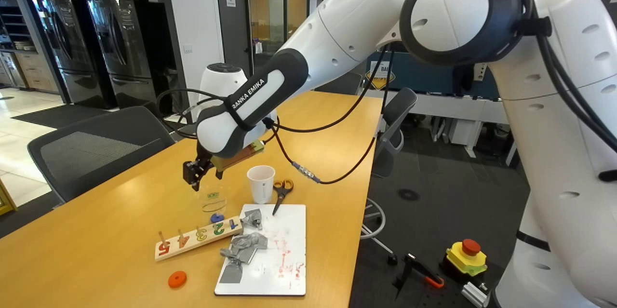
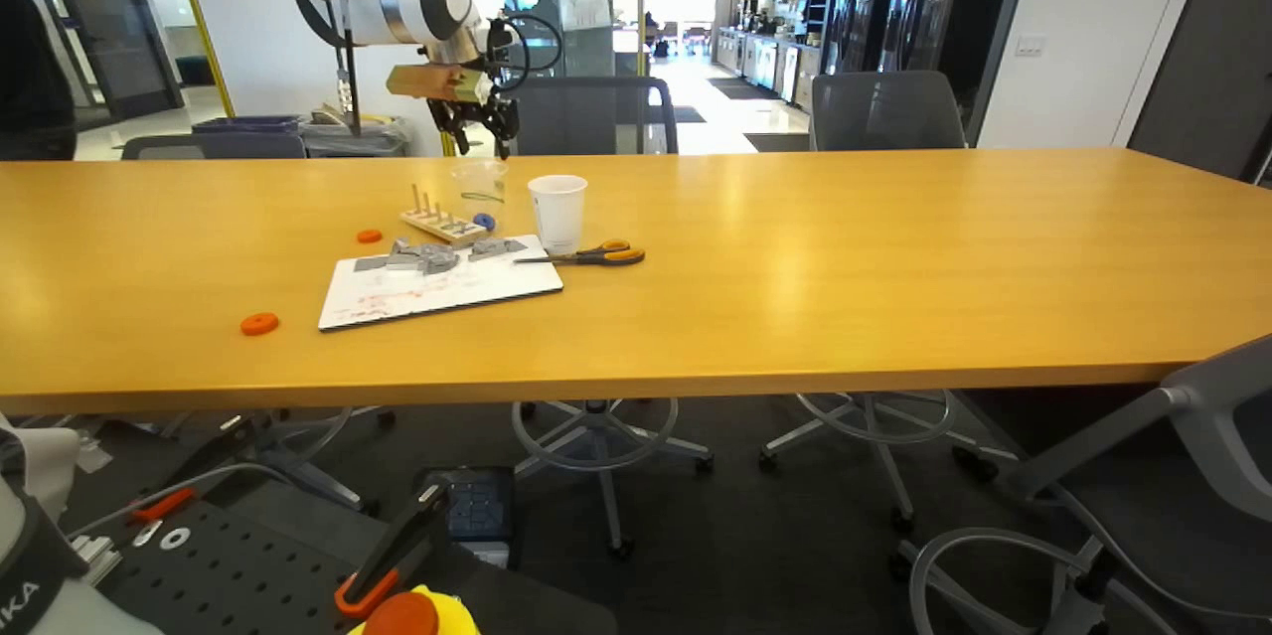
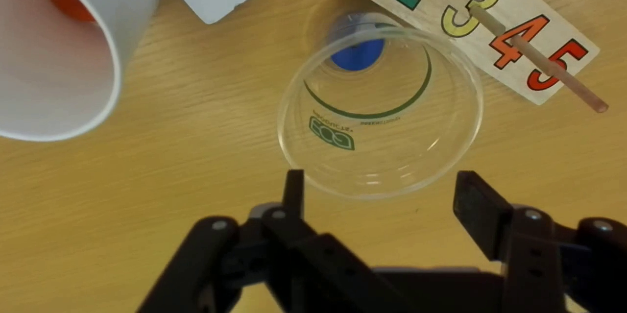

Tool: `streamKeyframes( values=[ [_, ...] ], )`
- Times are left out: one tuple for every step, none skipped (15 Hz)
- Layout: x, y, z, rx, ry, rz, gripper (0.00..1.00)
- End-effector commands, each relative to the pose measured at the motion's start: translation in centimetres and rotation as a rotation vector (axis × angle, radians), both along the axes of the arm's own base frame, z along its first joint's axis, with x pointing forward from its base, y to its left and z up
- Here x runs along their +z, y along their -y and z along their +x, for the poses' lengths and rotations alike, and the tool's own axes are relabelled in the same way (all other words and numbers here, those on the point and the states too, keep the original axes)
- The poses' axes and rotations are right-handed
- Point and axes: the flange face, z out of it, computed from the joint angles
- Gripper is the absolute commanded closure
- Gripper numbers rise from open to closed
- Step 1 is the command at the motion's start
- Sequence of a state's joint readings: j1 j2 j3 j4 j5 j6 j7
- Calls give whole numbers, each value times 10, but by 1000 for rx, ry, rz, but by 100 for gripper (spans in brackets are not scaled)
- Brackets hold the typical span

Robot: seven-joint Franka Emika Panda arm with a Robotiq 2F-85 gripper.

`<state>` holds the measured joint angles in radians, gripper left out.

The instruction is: Put the orange rings inside the white cup, place the blue ring in the clear cup

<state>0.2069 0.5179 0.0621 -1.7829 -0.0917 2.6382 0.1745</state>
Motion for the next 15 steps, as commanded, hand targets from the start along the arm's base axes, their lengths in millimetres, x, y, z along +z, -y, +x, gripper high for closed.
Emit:
streamKeyframes(
  values=[
    [10, -9, 5, 20, -3, -4, 0],
    [14, -14, 1, 38, -4, -2, 0],
    [16, -20, -1, 52, -4, -6, 0],
    [19, -28, -6, 74, -10, -11, 0],
    [20, -36, -9, 93, -14, -15, 0],
    [19, -47, -15, 119, -24, -21, 0],
    [19, -57, -19, 141, -37, -25, 0],
    [16, -70, -26, 164, -50, -31, 0],
    [14, -83, -33, 186, -66, -36, 0],
    [10, -98, -41, 206, -87, -37, 0],
    [8, -111, -48, 221, -106, -43, 0],
    [5, -126, -57, 244, -129, -46, 0],
    [4, -139, -64, 264, -145, -56, 0],
    [-1, -150, -74, 290, -166, -61, 0],
    [-5, -161, -80, 305, -182, -69, 0]
  ],
)
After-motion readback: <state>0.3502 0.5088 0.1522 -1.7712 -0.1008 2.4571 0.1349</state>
